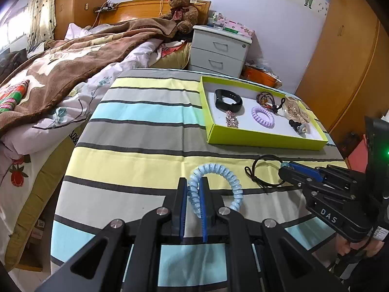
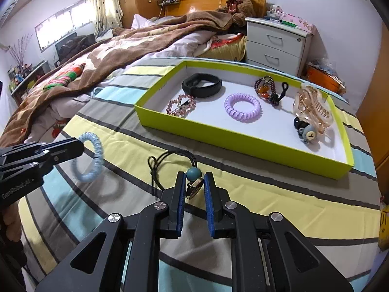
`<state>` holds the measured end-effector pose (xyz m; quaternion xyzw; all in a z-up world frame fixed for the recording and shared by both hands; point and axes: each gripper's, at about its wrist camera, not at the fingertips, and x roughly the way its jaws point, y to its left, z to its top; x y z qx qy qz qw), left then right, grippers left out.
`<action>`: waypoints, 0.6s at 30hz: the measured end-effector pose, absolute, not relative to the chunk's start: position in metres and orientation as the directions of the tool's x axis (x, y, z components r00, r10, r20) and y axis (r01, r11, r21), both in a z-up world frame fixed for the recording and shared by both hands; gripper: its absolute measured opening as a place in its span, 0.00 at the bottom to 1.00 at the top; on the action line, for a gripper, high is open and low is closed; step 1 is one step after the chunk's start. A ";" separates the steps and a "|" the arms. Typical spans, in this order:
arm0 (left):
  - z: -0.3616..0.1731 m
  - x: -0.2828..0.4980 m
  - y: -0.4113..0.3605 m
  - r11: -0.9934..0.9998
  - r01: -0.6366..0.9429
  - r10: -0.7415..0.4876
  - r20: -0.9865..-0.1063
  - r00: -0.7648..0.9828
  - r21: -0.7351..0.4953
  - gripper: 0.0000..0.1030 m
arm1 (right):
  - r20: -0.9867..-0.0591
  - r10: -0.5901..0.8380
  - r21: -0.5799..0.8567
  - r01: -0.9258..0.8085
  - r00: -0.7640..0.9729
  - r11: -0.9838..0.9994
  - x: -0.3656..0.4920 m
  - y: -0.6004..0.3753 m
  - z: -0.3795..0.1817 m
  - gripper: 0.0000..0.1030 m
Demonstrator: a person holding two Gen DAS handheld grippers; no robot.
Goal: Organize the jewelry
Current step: 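Lift both hair ties and carry them toward the green box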
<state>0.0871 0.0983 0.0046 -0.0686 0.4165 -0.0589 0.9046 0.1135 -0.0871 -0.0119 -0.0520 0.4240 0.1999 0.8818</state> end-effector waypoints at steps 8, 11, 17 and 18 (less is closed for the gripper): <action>0.016 0.088 0.092 0.983 0.068 -0.172 -0.732 0.659 -0.170 0.10 | -0.737 0.324 0.089 -0.390 0.593 0.916 0.104 -0.099 0.006 0.15; 0.020 0.089 0.090 0.983 0.073 -0.173 -0.727 0.665 -0.167 0.10 | -0.719 0.329 0.095 -0.383 0.612 0.919 0.102 -0.106 0.016 0.15; 0.028 0.089 0.088 0.984 0.084 -0.174 -0.714 0.679 -0.160 0.10 | -0.687 0.335 0.100 -0.374 0.644 0.922 0.098 -0.118 0.033 0.15; 0.027 0.090 0.089 0.985 0.082 -0.167 -0.715 0.678 -0.153 0.10 | -0.684 0.336 0.100 -0.373 0.648 0.922 0.097 -0.119 0.034 0.15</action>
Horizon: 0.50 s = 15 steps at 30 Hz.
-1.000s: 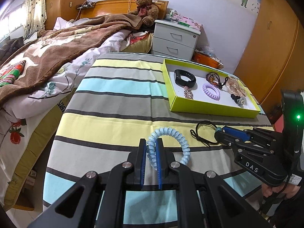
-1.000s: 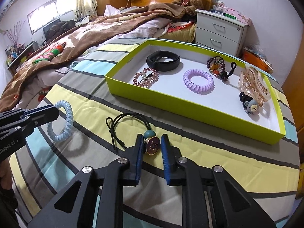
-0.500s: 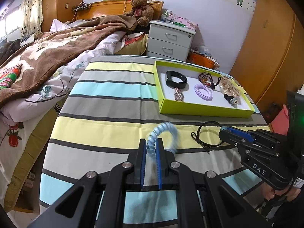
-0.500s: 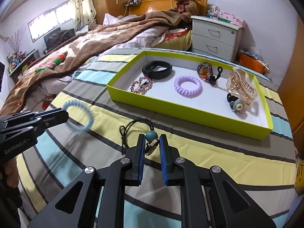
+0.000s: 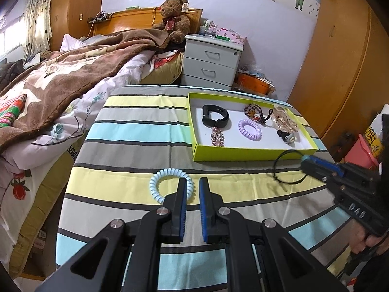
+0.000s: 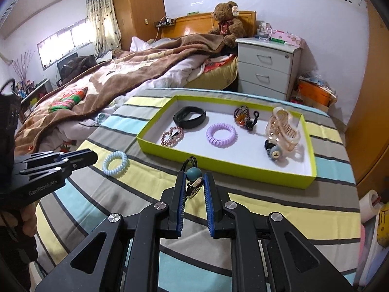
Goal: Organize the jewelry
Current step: 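Lift both hair ties and carry them toward the green box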
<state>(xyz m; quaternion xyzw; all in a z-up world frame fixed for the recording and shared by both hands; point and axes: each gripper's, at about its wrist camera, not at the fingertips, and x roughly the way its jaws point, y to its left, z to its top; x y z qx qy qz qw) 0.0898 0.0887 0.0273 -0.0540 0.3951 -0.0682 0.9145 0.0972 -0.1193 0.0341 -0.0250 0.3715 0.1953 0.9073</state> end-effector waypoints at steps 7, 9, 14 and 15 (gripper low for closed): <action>-0.004 0.097 0.093 0.988 0.096 -0.157 -0.772 0.616 -0.124 0.25 | -0.677 0.349 0.115 -0.375 0.648 0.920 0.094 -0.124 0.033 0.15; -0.009 0.098 0.085 0.983 0.134 -0.181 -0.775 0.605 -0.124 0.45 | -0.679 0.348 0.119 -0.372 0.646 0.921 0.096 -0.125 0.032 0.15; -0.011 0.107 0.072 0.981 0.178 -0.171 -0.767 0.619 -0.075 0.49 | -0.682 0.348 0.123 -0.367 0.643 0.922 0.096 -0.127 0.030 0.15; -0.011 0.110 0.071 0.981 0.178 -0.170 -0.767 0.618 -0.074 0.49 | -0.682 0.348 0.123 -0.367 0.643 0.922 0.096 -0.128 0.030 0.15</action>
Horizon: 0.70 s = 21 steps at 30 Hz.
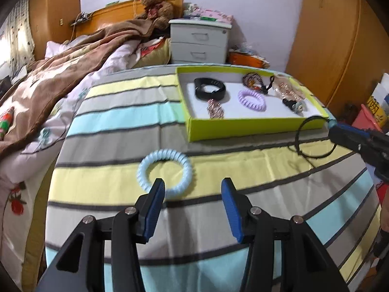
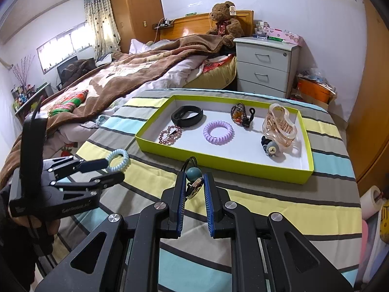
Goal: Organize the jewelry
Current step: 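Lift both hair ties and carry them toward the green box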
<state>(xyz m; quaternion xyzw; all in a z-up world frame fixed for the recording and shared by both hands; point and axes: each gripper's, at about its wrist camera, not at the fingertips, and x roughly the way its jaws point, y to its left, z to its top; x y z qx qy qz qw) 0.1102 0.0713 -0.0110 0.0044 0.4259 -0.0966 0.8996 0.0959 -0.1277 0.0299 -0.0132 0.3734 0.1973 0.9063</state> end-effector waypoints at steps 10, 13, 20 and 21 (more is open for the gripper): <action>-0.018 0.126 0.063 0.981 0.192 -0.129 -0.799 0.588 -0.017 0.47 | -0.679 0.353 0.131 -0.366 0.644 0.921 0.095 -0.128 0.030 0.15; -0.021 0.128 0.061 0.981 0.193 -0.116 -0.802 0.586 -0.001 0.44 | -0.681 0.351 0.130 -0.365 0.643 0.922 0.096 -0.130 0.029 0.15; -0.018 0.130 0.059 0.984 0.180 -0.100 -0.802 0.589 0.009 0.11 | -0.675 0.352 0.133 -0.363 0.648 0.922 0.095 -0.132 0.032 0.15; -0.018 0.129 0.059 0.984 0.177 -0.103 -0.800 0.591 0.005 0.10 | -0.675 0.352 0.133 -0.362 0.649 0.922 0.096 -0.133 0.032 0.15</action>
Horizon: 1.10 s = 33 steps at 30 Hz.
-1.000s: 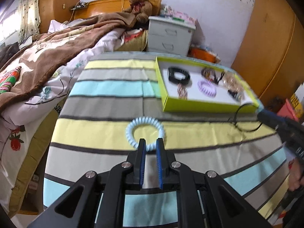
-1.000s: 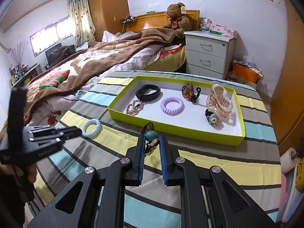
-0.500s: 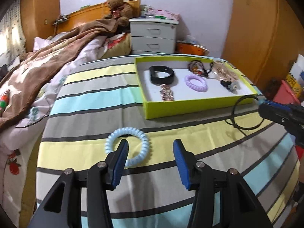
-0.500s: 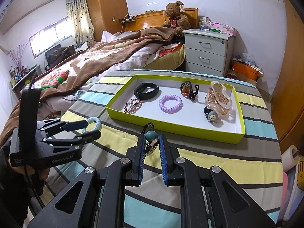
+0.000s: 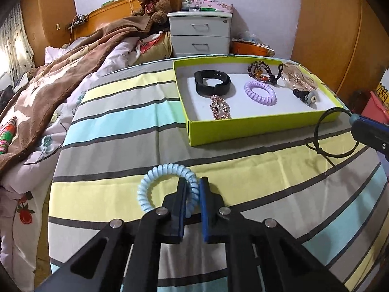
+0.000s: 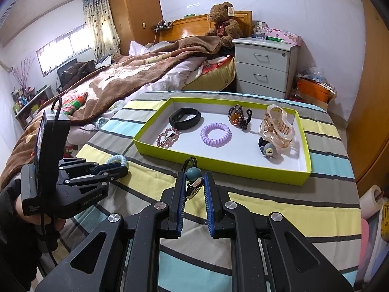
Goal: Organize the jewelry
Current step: 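Lift both hair ties and carry them toward the green box, then lower both hair ties into the box and open both tools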
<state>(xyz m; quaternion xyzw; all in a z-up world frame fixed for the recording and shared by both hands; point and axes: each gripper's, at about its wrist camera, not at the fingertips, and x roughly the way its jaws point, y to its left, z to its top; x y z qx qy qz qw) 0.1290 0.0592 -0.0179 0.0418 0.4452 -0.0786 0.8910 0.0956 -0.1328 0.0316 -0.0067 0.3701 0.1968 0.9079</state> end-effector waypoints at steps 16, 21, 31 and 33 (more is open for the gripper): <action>0.034 0.121 0.061 0.981 0.185 -0.163 -0.723 0.671 -0.049 0.09 | -0.630 0.352 0.135 -0.349 0.692 0.927 0.102 -0.146 0.056 0.15; 0.052 0.133 0.054 0.977 0.202 -0.188 -0.700 0.689 -0.063 0.10 | -0.619 0.329 0.131 -0.320 0.713 0.938 0.115 -0.154 0.063 0.15; 0.061 0.171 0.026 0.957 0.261 -0.275 -0.683 0.677 -0.126 0.10 | -0.643 0.291 0.129 -0.274 0.708 0.953 0.147 -0.160 0.055 0.15; 0.058 0.178 0.020 0.954 0.269 -0.286 -0.686 0.669 -0.135 0.10 | -0.654 0.291 0.137 -0.269 0.699 0.953 0.154 -0.162 0.051 0.15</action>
